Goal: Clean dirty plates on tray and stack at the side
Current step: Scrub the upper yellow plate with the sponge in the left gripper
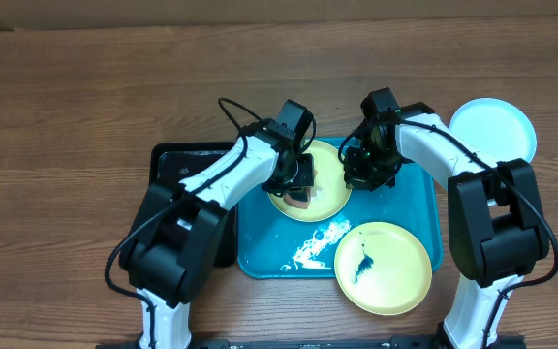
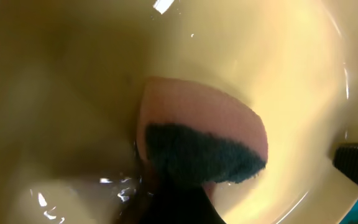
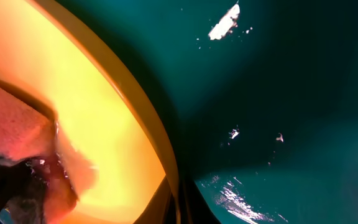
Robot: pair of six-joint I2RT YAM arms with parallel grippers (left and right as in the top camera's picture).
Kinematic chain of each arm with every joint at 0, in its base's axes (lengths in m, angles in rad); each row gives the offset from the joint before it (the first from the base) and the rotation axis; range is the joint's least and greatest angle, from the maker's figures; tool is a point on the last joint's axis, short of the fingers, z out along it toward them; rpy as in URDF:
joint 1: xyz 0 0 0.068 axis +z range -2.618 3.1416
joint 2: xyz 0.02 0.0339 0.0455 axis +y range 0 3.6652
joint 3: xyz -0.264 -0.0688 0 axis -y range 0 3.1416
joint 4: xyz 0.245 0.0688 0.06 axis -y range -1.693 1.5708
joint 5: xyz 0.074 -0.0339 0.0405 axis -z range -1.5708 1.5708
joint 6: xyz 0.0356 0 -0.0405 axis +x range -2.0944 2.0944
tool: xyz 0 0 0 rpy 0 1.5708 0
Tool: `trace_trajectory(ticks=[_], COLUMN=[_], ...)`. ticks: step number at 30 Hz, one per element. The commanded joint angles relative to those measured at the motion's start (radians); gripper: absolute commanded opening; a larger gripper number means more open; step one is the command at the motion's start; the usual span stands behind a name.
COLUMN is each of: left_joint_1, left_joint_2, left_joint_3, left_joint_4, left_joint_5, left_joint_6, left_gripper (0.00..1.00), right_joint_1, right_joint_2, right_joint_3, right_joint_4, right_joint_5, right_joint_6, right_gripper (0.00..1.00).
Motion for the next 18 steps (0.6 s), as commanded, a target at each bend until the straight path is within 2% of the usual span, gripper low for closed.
trace_trajectory(ticks=[1, 7, 12, 16, 18], left_joint_1=[0.001, 0.016, 0.023, 0.019, 0.017], left_joint_2=[0.086, 0.088, 0.087, 0.087, 0.088], left_joint_3=[-0.006, 0.014, 0.068, 0.129, 0.159], left_joint_4=[-0.015, -0.158, -0.258, -0.293, -0.289], left_joint_5=[-0.016, -0.343, -0.522, -0.574, -0.532], left_joint_6=[-0.043, -0.071, -0.135, -0.160, -0.134], left_gripper=[0.04, 0.04, 0.04, 0.04, 0.04], right_joint_1=[-0.003, -0.003, -0.003, -0.003, -0.003], right_joint_2=[0.003, 0.003, 0.003, 0.003, 0.003], right_joint_3=[-0.004, -0.004, -0.004, -0.004, -0.004], right_joint_4=[-0.006, -0.018, -0.018, -0.018, -0.018], right_joint_5=[-0.009, -0.008, -0.009, -0.009, -0.008], right_joint_6=[0.005, 0.005, 0.005, 0.006, 0.006], right_gripper=[0.04, 0.04, 0.04, 0.04, 0.04])
